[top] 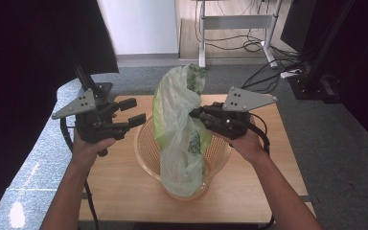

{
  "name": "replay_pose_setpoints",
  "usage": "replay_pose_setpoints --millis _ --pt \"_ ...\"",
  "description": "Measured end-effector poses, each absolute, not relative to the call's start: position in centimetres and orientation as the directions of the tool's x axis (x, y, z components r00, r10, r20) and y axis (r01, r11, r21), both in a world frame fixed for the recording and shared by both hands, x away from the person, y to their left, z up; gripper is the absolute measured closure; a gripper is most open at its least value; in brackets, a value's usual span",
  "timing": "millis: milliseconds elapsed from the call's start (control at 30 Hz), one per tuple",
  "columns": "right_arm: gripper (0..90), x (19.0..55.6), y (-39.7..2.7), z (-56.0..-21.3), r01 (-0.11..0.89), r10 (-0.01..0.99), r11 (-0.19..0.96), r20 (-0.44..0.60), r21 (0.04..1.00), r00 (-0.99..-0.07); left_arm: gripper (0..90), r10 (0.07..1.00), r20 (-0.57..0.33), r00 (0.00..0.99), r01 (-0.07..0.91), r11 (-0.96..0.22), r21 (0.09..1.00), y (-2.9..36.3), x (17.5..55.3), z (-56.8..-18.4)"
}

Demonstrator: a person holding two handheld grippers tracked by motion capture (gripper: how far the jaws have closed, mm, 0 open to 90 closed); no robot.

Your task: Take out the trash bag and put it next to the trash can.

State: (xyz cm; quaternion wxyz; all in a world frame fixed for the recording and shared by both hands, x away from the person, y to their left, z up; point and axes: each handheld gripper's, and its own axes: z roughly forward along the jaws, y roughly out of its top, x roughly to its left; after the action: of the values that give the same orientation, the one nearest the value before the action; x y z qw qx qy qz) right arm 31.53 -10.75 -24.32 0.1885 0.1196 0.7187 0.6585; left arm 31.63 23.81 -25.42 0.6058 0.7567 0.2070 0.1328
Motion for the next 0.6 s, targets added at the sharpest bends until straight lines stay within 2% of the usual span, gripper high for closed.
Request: replay_pose_setpoints --millis 167,267,400,467,500,533,567,600 --pt "88.2 30.8 -9.8 -23.0 -0.103 0.428 0.075 -0.126 0.992 -0.895 18.9 0.400 -0.003 0.917 0.141 -0.318 0.937 20.0 31.7 -27.7" --pt "88.3 30.3 -8.6 -22.8 -0.114 0.418 0.079 -0.137 0.990 -0.898 16.3 0.393 0.025 0.919 0.121 -0.341 0.932 17.6 31.5 -27.8" --pt "88.5 29.4 -7.0 -23.2 -0.112 0.393 0.092 -0.139 0.989 -0.909 16.4 0.381 0.017 0.925 0.118 -0.327 0.938 16.0 31.5 -27.4" --pt "88.5 29.1 -6.4 -23.5 -0.116 0.384 0.105 -0.148 0.988 -0.911 22.0 0.379 0.026 0.925 0.107 -0.326 0.939 15.5 31.4 -27.3" --pt "88.5 29.0 -6.2 -23.6 -0.114 0.379 0.108 -0.147 0.988 -0.914 27.6 0.385 0.030 0.922 0.102 -0.320 0.942 15.4 31.3 -27.3" --pt "88.5 28.8 -5.8 -23.9 -0.112 0.370 0.115 -0.147 0.987 -0.917 43.8 0.383 0.031 0.923 0.101 -0.319 0.942 15.3 31.3 -27.3" --pt "88.5 28.8 -5.8 -23.9 -0.112 0.370 0.115 -0.147 0.987 -0.917 43.8 0.376 0.016 0.926 0.109 -0.310 0.945 15.3 31.3 -27.3" --pt "88.5 28.7 -5.7 -24.0 -0.112 0.368 0.118 -0.148 0.987 -0.918 51.5 0.372 0.012 0.928 0.112 -0.310 0.944 15.3 31.3 -27.3"
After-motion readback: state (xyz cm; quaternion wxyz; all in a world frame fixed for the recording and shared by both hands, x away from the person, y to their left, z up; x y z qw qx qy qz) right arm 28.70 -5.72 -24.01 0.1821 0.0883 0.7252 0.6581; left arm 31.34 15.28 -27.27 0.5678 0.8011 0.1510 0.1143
